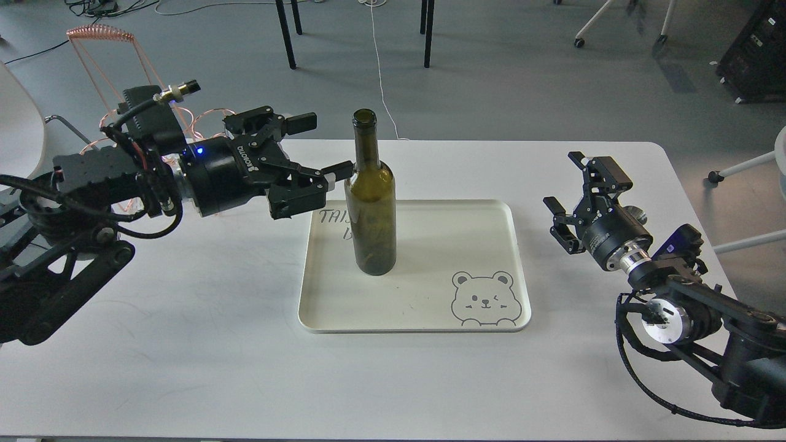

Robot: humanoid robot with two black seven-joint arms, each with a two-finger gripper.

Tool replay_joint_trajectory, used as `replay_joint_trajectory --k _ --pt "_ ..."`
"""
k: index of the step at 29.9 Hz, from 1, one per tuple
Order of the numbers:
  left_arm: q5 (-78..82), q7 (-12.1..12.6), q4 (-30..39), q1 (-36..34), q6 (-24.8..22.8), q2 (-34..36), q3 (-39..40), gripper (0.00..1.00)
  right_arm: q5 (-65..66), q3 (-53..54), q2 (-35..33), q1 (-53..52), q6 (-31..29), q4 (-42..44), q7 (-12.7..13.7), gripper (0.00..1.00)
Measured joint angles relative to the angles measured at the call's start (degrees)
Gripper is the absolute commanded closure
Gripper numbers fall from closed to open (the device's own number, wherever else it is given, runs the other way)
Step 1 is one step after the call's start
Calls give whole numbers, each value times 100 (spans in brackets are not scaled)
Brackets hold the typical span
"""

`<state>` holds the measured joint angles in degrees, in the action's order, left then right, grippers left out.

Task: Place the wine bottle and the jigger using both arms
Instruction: 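Reach the left gripper to the wine bottle neck and grasp it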

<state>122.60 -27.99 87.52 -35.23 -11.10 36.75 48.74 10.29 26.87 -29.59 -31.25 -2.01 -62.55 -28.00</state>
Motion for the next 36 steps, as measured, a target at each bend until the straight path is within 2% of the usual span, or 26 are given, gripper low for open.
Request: replay_joint_trajectory --k 11,18,24,28,30,32,35,36 --pt "-3 0 -612 -367 9 -685 -234 2 0 59 -12 13 34 -4 0 3" --pt "0 0 -945 -649 28 -924 -399 7 0 81 -6 43 43 -4 0 3" --pt "1 0 -1056 -749 29 -1042 -514 27 0 90 -16 43 43 -11 0 3" --pt "1 0 -1126 -771 29 -1098 -539 29 0 90 -20 48 43 -11 0 3" --pt "1 0 -1137 -780 29 -1135 -541 33 0 90 -20 48 43 -12 0 3" --pt "1 0 -1150 -784 29 -1154 -541 45 0 90 -20 48 43 -12 0 3" --pt "5 0 -1212 -784 29 -1173 -541 67 0 90 -15 51 43 -12 0 3" --pt "7 0 -1234 -784 29 -1175 -541 70 0 90 -14 52 43 -12 0 3"
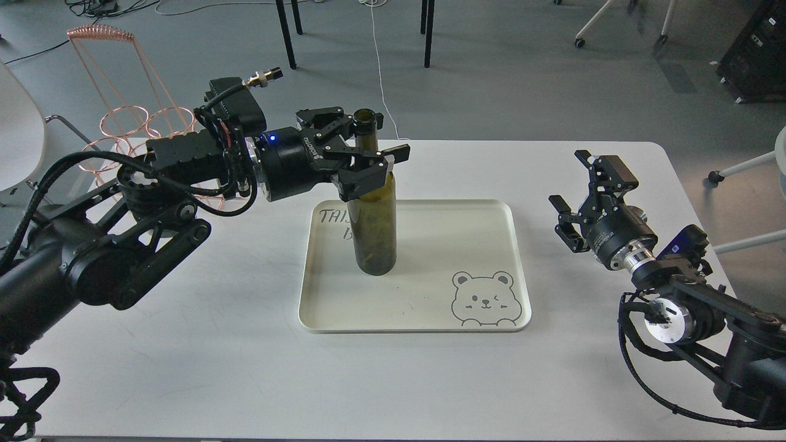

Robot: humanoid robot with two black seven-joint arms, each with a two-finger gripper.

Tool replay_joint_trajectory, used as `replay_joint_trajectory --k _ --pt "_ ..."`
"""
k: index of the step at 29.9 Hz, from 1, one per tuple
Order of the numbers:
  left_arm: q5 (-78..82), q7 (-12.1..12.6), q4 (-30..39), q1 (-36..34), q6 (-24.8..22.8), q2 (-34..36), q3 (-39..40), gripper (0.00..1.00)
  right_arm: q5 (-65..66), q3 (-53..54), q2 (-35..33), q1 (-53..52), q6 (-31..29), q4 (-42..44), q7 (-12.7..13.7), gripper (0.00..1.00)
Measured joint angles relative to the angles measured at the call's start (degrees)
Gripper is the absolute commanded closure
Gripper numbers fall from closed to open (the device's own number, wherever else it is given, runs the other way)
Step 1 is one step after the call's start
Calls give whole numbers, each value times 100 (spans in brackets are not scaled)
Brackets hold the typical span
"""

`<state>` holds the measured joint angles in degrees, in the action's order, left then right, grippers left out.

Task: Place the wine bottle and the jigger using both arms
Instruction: 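Reach the left gripper to the wine bottle neck and grasp it, then lift the wine bottle and carry it over the copper rack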

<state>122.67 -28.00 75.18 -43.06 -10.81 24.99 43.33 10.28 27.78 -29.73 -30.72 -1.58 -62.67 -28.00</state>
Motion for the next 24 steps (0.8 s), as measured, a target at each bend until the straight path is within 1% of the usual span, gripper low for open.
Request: replay_joint_trajectory --k 1,2,3,4,10,13,18,20,24 --pt "1 0 -13 0 0 -1 0 70 0 0 0 0 0 0 0 3" --pt "1 0 -22 0 0 -2 0 74 0 0 0 2 0 0 0 3" --pt "1 0 -26 0 0 -3 0 81 0 0 0 3 0 0 0 3" --pt "1 0 -28 0 0 -3 0 83 0 0 0 4 0 0 0 3" --pt "-63 0 -32 -108 45 -1 4 84 0 0 1 20 0 7 0 3" --pt "-205 -2 -25 -397 49 89 50 84 0 2 2 29 0 9 0 3" --pt "-1003 -1 -98 -1394 3 878 35 84 0 3 3 75 0 11 0 3" --pt "-1261 -2 -225 -1600 -41 1165 10 84 8 3 4 82 0 16 0 3" --pt "-1453 0 -774 -1869 -84 1672 2 84 40 -6 51 91 0 22 0 3"
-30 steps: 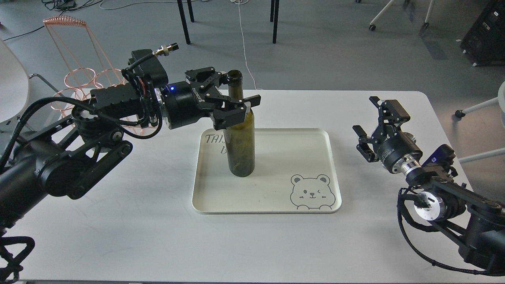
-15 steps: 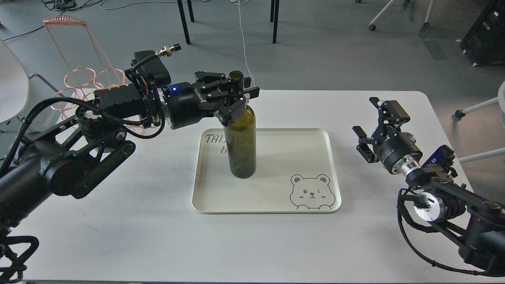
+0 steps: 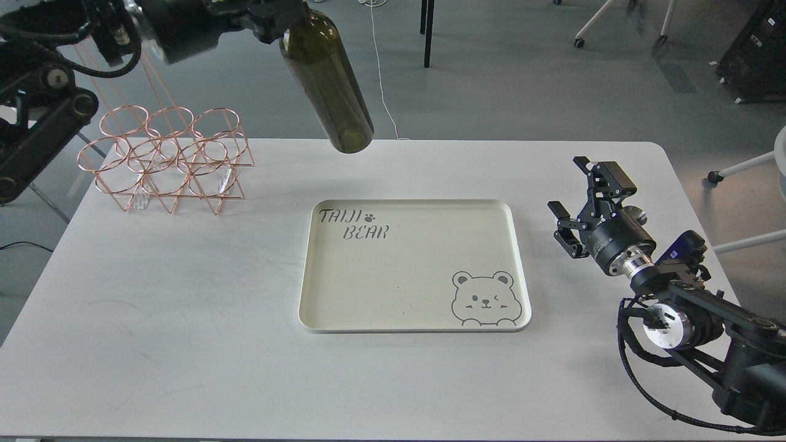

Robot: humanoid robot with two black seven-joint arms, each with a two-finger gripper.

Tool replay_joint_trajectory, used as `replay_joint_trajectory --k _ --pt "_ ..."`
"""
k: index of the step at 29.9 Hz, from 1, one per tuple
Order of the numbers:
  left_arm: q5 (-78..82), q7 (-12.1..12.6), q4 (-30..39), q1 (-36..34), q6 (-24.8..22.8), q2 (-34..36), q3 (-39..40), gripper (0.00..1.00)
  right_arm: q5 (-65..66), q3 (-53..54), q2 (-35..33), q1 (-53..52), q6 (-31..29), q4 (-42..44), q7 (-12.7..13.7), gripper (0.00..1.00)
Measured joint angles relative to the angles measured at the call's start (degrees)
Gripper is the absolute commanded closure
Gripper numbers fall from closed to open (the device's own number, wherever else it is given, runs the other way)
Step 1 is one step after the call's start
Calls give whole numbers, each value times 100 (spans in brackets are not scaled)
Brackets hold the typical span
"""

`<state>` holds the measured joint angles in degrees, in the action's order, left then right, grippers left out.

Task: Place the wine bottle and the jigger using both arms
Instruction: 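Lift the wine bottle and carry it over the copper rack, then lower the wine bottle into a slot of the copper rack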

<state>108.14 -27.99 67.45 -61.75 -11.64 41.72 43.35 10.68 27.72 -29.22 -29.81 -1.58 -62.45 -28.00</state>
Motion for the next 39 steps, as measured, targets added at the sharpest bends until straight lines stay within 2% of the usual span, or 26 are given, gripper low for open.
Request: replay_joint_trajectory --k 4,9,14,19,39 --pt "-9 0 -457 -45 -3 353 -10 84 8 -12 19 1 0 20 0 3" --pt "16 -2 -603 15 12 546 -61 84 12 -29 21 8 0 101 0 3" --pt "23 -2 -726 32 40 557 -245 91 13 -16 21 64 0 102 0 3" --pt "34 -1 -906 46 139 525 -357 93 13 -12 21 78 0 104 0 3" --pt "87 0 -1201 49 193 486 -514 92 19 -17 30 104 -9 102 0 3"
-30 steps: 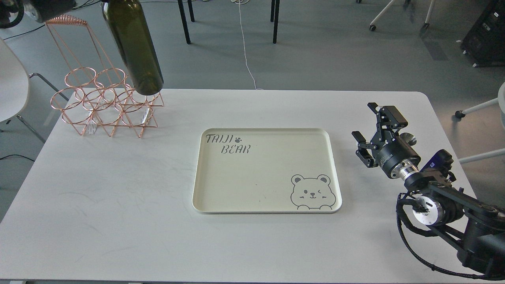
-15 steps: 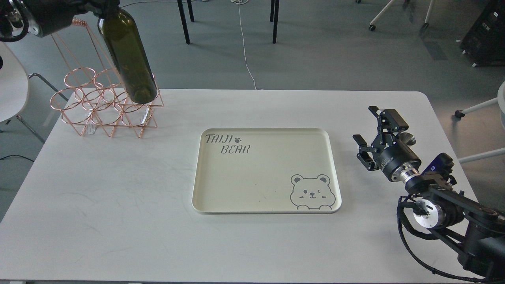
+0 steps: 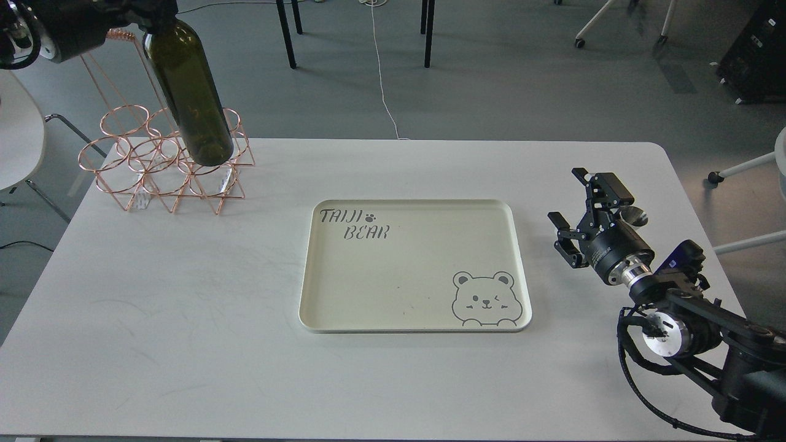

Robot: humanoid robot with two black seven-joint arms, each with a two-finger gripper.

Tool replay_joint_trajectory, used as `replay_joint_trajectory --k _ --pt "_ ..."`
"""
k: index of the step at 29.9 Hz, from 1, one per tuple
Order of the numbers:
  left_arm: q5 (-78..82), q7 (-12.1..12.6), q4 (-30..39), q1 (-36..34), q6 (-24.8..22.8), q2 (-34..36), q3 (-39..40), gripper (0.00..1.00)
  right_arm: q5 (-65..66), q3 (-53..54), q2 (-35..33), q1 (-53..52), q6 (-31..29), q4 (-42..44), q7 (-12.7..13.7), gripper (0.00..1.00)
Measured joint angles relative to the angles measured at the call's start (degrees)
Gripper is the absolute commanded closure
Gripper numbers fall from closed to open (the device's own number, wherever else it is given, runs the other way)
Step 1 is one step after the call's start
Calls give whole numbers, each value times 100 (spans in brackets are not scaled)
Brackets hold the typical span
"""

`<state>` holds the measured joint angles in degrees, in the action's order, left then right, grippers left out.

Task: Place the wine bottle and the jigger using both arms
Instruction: 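Lower the wine bottle into a slot of the copper rack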

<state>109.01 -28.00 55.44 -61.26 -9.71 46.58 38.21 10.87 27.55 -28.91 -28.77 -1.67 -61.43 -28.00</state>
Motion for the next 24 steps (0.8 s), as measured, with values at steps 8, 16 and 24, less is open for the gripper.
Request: replay_joint_trajectory --k 8,16,24 --pt "97 0 -123 25 98 -8 -22 92 -2 5 -8 18 3 -9 0 3" --pt "103 0 -270 52 159 -30 -33 92 -6 -12 7 33 3 -9 0 3" --pt "103 1 -283 159 204 -54 -33 91 -2 -13 1 38 3 -9 0 3"
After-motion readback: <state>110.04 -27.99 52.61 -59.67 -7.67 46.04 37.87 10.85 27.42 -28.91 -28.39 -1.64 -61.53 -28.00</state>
